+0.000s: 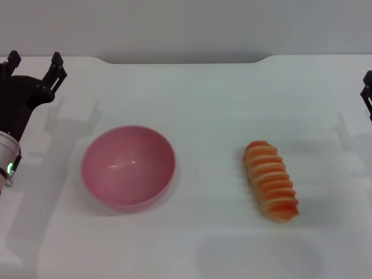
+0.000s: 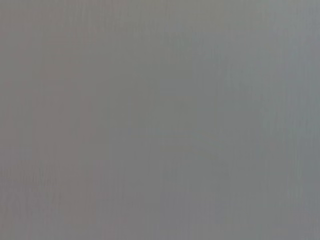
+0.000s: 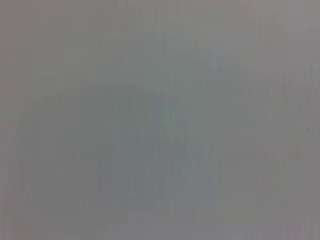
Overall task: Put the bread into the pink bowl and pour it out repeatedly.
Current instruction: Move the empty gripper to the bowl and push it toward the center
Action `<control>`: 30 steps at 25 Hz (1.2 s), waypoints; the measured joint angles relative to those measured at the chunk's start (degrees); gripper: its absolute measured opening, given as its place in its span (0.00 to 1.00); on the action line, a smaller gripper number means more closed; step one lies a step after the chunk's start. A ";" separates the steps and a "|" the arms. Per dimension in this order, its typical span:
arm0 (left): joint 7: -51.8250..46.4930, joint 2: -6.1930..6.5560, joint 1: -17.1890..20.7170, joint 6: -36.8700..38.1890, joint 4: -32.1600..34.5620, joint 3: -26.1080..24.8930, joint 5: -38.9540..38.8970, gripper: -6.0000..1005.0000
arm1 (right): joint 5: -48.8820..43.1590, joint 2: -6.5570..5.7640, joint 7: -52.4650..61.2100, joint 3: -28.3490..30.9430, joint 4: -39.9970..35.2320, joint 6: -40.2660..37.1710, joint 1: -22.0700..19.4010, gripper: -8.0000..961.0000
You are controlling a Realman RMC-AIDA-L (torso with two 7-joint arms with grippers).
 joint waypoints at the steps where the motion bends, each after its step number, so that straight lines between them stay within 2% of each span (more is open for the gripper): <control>1: 0.00 0.00 0.00 -0.01 0.01 -0.02 0.00 0.86 | 0.00 0.00 0.00 0.00 -0.01 0.02 0.00 0.70; 9: -0.14 0.04 0.06 -0.89 0.63 0.08 -0.03 0.86 | 0.01 0.00 0.05 0.00 -0.05 0.51 0.17 0.69; 12: -0.29 0.98 2.18 -9.28 8.10 0.04 1.05 0.86 | 0.00 0.00 0.16 0.00 -0.02 0.56 0.17 0.69; 13: -0.29 0.98 2.18 -9.28 8.10 0.04 1.05 0.86 | 0.00 0.00 0.18 0.00 -0.03 0.57 0.14 0.69; 14: -0.23 1.72 3.86 -15.66 13.74 -0.27 2.50 0.86 | 0.00 0.00 0.20 0.00 -0.05 0.61 0.10 0.69; 15: -0.13 2.59 6.23 -24.73 22.24 -0.89 4.31 0.86 | 0.00 0.00 0.23 0.00 -0.13 0.75 0.05 0.69; 16: -0.13 2.59 6.23 -24.73 22.24 -0.89 4.31 0.86 | 0.01 -0.01 0.29 0.00 -0.29 1.37 0.05 0.69; 17: 0.27 3.26 8.96 -36.58 33.75 -2.56 6.57 0.86 | 0.00 -0.01 0.31 0.00 -0.51 1.89 0.10 0.69; 18: 0.54 2.96 9.88 -47.50 41.66 -5.14 8.71 0.86 | 0.01 -0.03 0.32 0.01 -0.68 2.36 0.14 0.69; 20: 0.54 2.96 9.88 -47.50 41.66 -5.14 8.71 0.86 | 0.01 -0.07 0.30 -0.15 -1.13 3.15 0.23 0.69; 21: 0.74 2.44 9.92 -56.85 46.83 -7.26 10.35 0.86 | 0.01 -0.08 0.22 -0.44 -1.36 3.43 0.32 0.69; 22: 3.45 0.75 8.15 -75.17 55.67 -11.48 11.62 0.86 | 0.01 -0.08 0.22 -0.44 -1.36 3.43 0.32 0.69; 24: 5.62 0.47 7.07 -82.63 59.04 -11.99 11.45 0.86 | 0.01 -0.09 0.16 -0.61 -1.50 3.45 0.41 0.69; 25: 5.62 0.47 7.07 -82.63 59.04 -11.99 11.45 0.86 | 0.01 -0.09 0.16 -0.63 -1.54 3.45 0.44 0.69; 28: 7.94 0.42 5.17 -93.57 63.78 -11.74 11.21 0.86 | 0.01 -0.09 0.16 -0.62 -1.69 3.45 0.45 0.69; 30: 8.37 0.37 4.89 -95.75 64.57 -11.71 11.19 0.86 | 0.01 -0.09 0.14 -0.62 -1.83 3.45 0.42 0.69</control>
